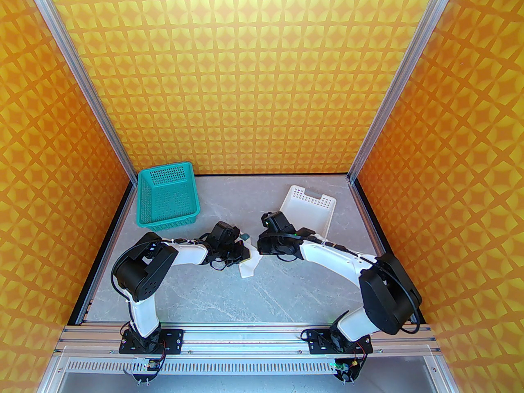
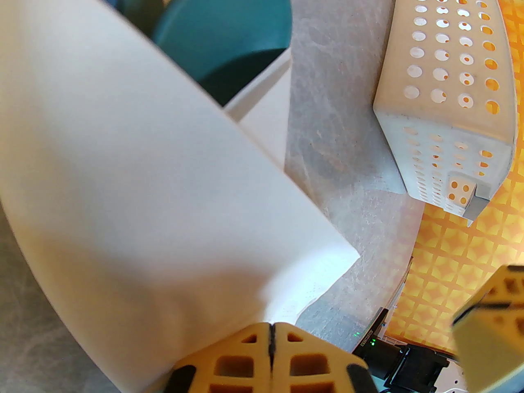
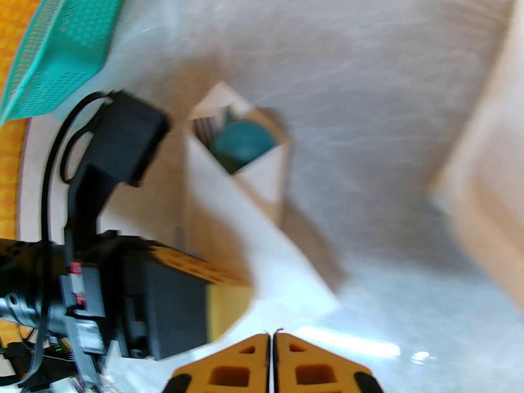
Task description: Place the utensils on the paper napkin and roll it up
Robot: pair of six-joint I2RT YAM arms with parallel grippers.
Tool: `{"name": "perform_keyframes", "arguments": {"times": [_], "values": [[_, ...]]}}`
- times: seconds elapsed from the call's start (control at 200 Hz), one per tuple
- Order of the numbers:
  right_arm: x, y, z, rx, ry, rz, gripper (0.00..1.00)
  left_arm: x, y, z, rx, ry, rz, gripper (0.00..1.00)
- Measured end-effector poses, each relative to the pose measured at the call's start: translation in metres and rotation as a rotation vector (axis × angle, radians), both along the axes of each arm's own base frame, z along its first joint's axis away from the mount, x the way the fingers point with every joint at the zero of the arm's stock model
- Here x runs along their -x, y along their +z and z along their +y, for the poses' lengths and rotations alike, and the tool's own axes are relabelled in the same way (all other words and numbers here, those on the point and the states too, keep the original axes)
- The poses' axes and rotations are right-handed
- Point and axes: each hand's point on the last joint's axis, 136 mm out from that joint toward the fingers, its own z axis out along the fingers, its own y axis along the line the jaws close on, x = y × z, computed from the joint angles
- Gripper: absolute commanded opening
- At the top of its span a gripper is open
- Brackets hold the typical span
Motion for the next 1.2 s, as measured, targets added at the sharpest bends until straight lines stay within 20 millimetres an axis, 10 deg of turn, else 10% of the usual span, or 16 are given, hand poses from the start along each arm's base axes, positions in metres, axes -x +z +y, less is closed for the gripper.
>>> {"name": "perform_keyframes", "arguments": {"times": [0.77,1.2], "values": [[0.004,-0.064,0.012,-0.005,0.003,0.134,0.08,0.000,0.002,0.000,-0.004,0.002,-0.007,0.07],[-0.003,-0.064,0.004,0.084,0.010,0.107,0.00,-0.011,0.063,0.038,0.040,0.072,-0.113,0.00]]}}
